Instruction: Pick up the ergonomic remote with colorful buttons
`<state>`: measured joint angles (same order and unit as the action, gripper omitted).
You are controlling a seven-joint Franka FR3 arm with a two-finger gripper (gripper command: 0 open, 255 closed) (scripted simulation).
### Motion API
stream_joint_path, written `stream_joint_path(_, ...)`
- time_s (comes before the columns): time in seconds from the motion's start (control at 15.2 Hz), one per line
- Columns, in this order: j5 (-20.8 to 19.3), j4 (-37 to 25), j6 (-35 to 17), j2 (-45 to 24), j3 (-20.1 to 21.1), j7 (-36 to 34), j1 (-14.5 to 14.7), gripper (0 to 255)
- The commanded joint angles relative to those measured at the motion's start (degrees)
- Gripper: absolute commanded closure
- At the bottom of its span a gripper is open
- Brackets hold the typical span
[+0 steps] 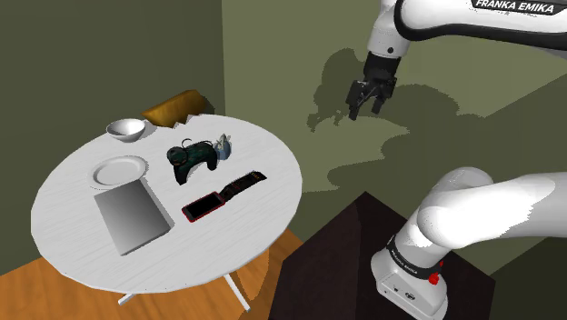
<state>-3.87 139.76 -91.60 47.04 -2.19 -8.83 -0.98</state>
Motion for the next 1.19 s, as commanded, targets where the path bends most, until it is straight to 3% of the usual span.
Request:
stream_joint_path(0.0,0.00,0.00,0.00,0.00,0.00,0.00,0.00,0)
stream_joint_path(0.59,6.74,6.58,-15.42,-9.17,9.33,-19.15,-0.56,0)
stream_joint_path(1.12,9.38,5.52,-29.96,-24.65,17.12,-35.88,-2.06,0)
